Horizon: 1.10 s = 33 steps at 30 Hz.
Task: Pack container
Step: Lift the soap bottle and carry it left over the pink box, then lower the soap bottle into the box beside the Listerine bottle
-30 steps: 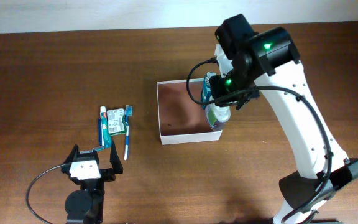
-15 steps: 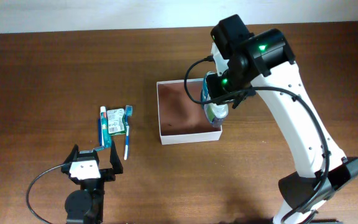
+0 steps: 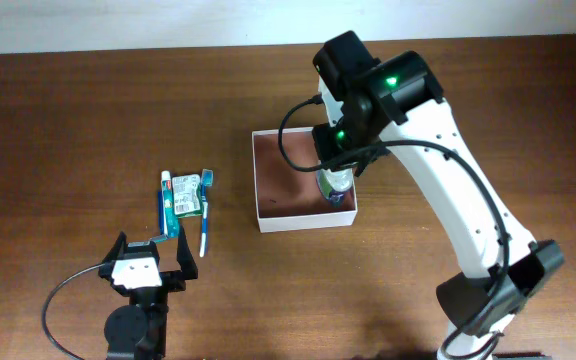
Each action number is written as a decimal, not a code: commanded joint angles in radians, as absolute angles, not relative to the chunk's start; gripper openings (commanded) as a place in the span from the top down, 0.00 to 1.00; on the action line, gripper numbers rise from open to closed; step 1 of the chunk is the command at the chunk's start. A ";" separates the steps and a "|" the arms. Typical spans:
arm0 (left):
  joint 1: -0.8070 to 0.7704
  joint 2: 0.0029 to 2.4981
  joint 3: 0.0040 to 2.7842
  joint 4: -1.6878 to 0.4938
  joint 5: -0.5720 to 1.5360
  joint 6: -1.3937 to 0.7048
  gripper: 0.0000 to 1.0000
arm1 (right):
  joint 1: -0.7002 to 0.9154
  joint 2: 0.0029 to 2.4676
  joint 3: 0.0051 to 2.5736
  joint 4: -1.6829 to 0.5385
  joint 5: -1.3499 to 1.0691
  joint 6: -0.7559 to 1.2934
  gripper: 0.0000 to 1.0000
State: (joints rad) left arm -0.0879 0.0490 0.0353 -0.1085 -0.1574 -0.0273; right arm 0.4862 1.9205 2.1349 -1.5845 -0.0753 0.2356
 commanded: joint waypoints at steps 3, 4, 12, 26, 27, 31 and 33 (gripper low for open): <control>-0.082 0.049 0.027 -0.105 -0.162 -0.030 0.00 | 0.492 1.937 2.130 -1.578 -0.027 0.245 0.76; -0.082 0.049 0.027 -0.105 -0.162 -0.030 0.00 | 0.492 1.938 2.130 -1.578 -0.019 0.260 0.76; -0.082 0.049 0.027 -0.105 -0.162 -0.030 0.00 | 0.491 1.962 2.130 -1.578 0.007 0.297 0.76; -0.082 0.049 0.027 -0.105 -0.162 -0.030 0.00 | 0.491 2.006 2.130 -1.562 0.012 0.376 0.76; -0.082 0.049 0.027 -0.105 -0.162 -0.030 0.00 | 0.491 2.006 2.130 -1.560 0.013 0.383 0.76; -0.082 0.049 0.027 -0.105 -0.162 -0.030 0.00 | 0.491 2.006 2.130 -1.553 0.012 0.407 0.76; -0.082 0.049 0.027 -0.105 -0.162 -0.030 0.00 | 0.491 2.007 2.130 -1.548 0.012 0.412 0.76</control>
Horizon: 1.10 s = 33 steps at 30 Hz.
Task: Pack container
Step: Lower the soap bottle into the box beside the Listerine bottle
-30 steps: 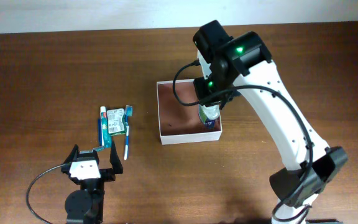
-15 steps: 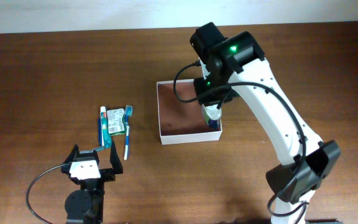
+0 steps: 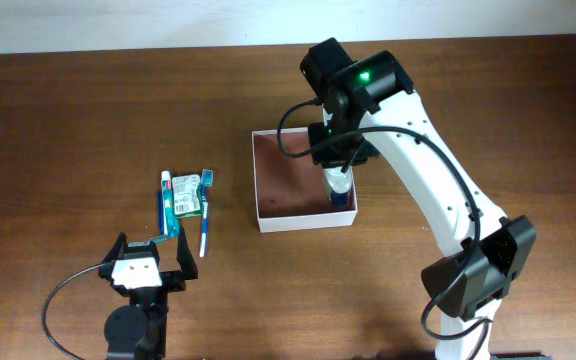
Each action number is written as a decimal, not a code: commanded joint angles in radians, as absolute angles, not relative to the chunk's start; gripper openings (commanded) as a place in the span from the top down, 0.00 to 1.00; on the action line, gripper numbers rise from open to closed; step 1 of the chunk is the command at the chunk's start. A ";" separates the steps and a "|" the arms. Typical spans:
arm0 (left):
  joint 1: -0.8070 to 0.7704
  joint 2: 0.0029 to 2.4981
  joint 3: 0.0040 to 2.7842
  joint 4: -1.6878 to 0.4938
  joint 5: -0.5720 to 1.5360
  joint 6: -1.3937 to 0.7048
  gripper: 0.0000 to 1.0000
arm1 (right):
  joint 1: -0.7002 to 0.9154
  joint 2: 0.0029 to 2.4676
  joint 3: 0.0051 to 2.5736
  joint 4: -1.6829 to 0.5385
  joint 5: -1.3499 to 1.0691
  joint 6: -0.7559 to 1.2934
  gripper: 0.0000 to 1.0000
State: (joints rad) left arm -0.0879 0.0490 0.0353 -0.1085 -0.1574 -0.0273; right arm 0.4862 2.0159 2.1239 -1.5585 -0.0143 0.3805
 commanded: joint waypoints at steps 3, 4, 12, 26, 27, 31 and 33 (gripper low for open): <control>-0.082 0.049 0.027 -0.105 -0.162 -0.030 0.00 | 0.491 2.008 2.130 -1.547 0.012 0.437 0.76; -0.082 0.049 0.027 -0.105 -0.162 -0.030 0.00 | 0.491 2.010 2.130 -1.546 0.012 0.437 0.76; -0.082 0.049 0.027 -0.105 -0.162 -0.030 0.00 | 0.491 2.037 2.130 -1.547 0.012 0.447 0.76; -0.082 0.049 0.027 -0.105 -0.162 -0.030 0.00 | 0.491 2.085 2.130 -1.547 0.012 0.448 0.76; -0.082 0.049 0.027 -0.105 -0.162 -0.030 0.01 | 0.491 2.085 2.130 -1.547 0.012 0.448 0.76; -0.082 0.049 0.027 -0.105 -0.162 -0.030 0.01 | 0.491 2.085 2.130 -1.547 0.012 0.448 0.76; -0.082 0.049 0.027 -0.105 -0.162 -0.030 0.00 | 0.491 2.085 2.130 -1.547 0.012 0.448 0.76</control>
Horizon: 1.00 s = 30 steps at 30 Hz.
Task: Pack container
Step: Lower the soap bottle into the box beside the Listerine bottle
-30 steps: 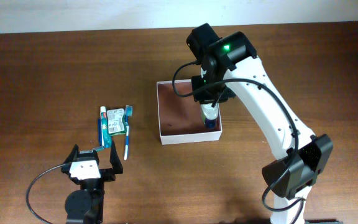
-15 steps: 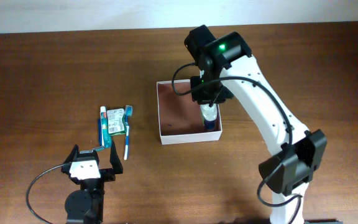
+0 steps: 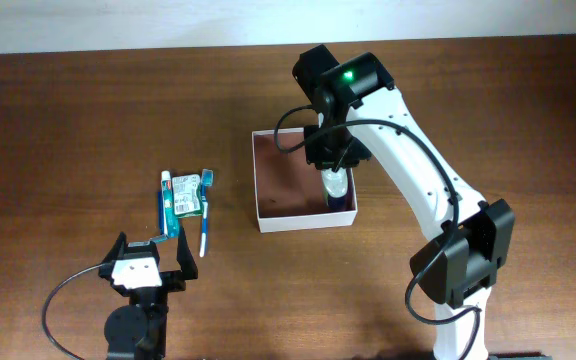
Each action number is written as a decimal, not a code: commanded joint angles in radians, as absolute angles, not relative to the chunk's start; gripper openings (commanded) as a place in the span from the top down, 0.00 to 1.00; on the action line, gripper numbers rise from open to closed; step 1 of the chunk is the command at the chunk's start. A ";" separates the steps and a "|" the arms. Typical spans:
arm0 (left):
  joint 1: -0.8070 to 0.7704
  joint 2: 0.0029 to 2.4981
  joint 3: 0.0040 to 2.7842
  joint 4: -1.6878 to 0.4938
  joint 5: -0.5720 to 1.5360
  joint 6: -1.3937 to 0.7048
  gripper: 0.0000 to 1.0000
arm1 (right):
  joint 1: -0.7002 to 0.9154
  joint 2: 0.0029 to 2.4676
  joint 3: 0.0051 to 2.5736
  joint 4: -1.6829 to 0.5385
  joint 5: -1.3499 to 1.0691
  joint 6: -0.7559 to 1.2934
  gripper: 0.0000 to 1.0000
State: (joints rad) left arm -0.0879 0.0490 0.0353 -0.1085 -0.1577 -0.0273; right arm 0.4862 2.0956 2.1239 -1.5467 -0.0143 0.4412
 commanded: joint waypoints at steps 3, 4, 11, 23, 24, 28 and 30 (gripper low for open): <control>-0.082 0.049 0.027 -0.105 -0.162 -0.030 0.00 | 0.491 2.085 2.124 -1.546 0.013 0.466 0.76; -0.082 0.049 0.027 -0.105 -0.162 -0.030 0.00 | 0.491 2.085 2.111 -1.541 0.012 0.474 0.76; -0.082 0.049 0.027 -0.105 -0.162 -0.030 0.00 | 0.491 2.085 2.035 -1.496 0.014 0.472 0.76; -0.082 0.049 0.027 -0.105 -0.162 -0.030 0.00 | 0.490 2.085 2.029 -1.479 0.043 0.469 0.75; -0.082 0.049 0.027 -0.105 -0.162 -0.030 0.00 | 0.490 2.085 2.029 -1.477 0.043 0.469 0.75; -0.082 0.049 0.027 -0.105 -0.162 -0.030 0.00 | 0.490 2.085 2.029 -1.474 0.043 0.469 0.75; -0.082 0.049 0.027 -0.105 -0.162 -0.030 0.00 | 0.490 2.085 2.029 -1.475 0.043 0.469 0.75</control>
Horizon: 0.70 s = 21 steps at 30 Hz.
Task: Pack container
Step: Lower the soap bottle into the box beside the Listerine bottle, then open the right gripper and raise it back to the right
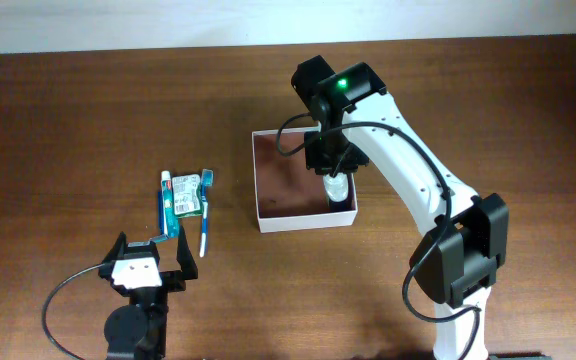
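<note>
The container (268, 215) is a white-walled box with a brown floor at the table's middle. My right gripper (332, 170) reaches down into its right side. It is shut on the top of a white bottle (340, 192) that stands low against the right wall. To the left on the table lie a blue toothbrush (205, 215), a toothpaste tube (166, 198) and a green packet (187, 195). My left gripper (149, 258) rests open near the front edge, just below those items, holding nothing.
The right arm's white links (418, 170) stretch from the front right across to the box. A black cable (68, 290) loops beside the left arm's base. Brown wooden table (68, 120) lies all around.
The right wrist has shifted a little left and back over the box. The bottle sits slightly lower inside against the right wall. The left arm has not moved.
At first my right gripper held the bottle above the box's right edge. At each later moment the wrist was further left and the bottle deeper inside along the right wall. The left gripper and the toothbrush items stayed where they were.
</note>
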Each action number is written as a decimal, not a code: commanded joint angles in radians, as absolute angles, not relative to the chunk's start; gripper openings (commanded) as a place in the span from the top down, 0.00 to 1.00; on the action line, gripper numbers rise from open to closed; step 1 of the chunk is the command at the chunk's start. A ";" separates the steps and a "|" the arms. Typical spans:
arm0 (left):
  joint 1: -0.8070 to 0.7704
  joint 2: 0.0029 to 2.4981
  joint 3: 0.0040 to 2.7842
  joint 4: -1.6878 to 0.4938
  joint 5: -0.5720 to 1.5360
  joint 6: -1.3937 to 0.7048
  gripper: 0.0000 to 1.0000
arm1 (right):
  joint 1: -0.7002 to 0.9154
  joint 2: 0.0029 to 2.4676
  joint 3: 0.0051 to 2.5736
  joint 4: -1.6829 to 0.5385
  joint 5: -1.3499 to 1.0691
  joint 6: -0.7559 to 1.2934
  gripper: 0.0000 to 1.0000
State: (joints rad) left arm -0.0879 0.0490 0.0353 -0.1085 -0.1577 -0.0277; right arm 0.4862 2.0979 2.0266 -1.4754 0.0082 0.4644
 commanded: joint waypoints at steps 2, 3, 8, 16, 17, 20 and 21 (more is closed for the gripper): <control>-0.082 0.049 0.027 -0.105 -0.162 -0.030 0.00 | 0.490 2.085 2.029 -1.476 0.043 0.469 0.75; -0.082 0.049 0.027 -0.105 -0.162 -0.030 0.00 | 0.490 2.085 2.029 -1.476 0.043 0.469 0.74; -0.082 0.049 0.027 -0.105 -0.162 -0.030 0.00 | 0.490 2.085 2.029 -1.476 0.044 0.469 0.74; -0.082 0.049 0.027 -0.105 -0.162 -0.030 0.00 | 0.490 2.085 2.001 -1.462 0.065 0.469 0.71; -0.082 0.049 0.027 -0.105 -0.162 -0.030 0.00 | 0.490 2.085 1.998 -1.460 0.065 0.469 0.71; -0.082 0.049 0.027 -0.105 -0.162 -0.030 0.00 | 0.490 2.085 1.993 -1.456 0.065 0.469 0.70; -0.082 0.049 0.027 -0.105 -0.162 -0.030 0.00 | 0.490 2.085 1.993 -1.454 0.065 0.469 0.71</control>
